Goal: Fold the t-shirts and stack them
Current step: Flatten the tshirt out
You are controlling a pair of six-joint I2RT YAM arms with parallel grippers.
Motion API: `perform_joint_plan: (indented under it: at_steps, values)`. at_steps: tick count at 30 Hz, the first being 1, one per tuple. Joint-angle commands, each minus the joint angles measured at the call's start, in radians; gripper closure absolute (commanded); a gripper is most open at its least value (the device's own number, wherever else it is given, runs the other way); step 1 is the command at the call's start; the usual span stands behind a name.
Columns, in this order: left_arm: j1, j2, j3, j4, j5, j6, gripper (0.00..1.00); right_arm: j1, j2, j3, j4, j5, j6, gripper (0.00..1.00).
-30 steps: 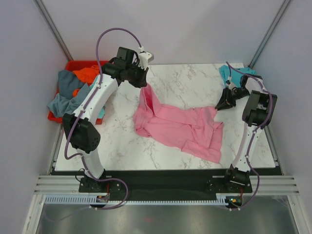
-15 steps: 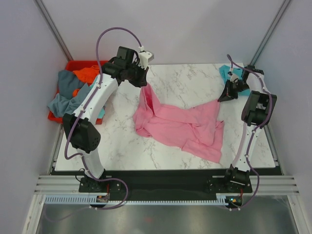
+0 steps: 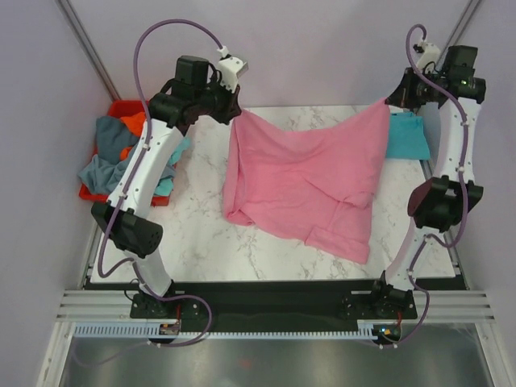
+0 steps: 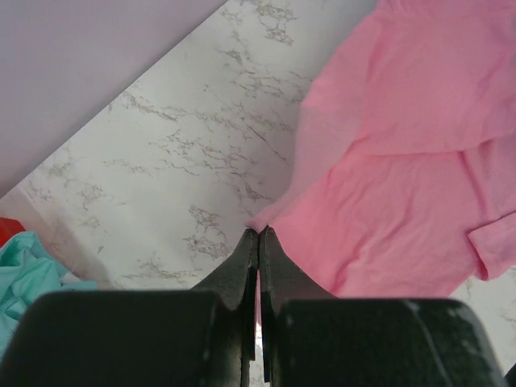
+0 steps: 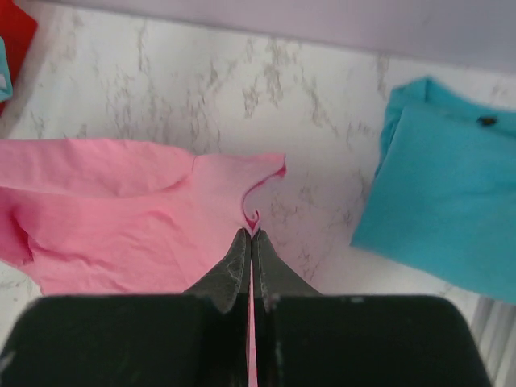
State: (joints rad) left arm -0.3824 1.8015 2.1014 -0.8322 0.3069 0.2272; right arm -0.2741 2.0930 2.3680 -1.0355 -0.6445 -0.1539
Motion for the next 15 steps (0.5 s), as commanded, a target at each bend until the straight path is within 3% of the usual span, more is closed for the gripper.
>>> perform_joint_plan:
  at_steps: [1, 15]
  values:
    - [-0.006, -0.120, 0.058, 0.021, 0.009, 0.047, 0.98, 0.001, -0.186, 0.016, 0.100, 0.017, -0.013, 1.00]
    - [-0.004, -0.477, 0.060, 0.030, 0.075, 0.147, 0.98, -0.014, -0.736, -0.141, 0.167, 0.045, 0.028, 1.00]
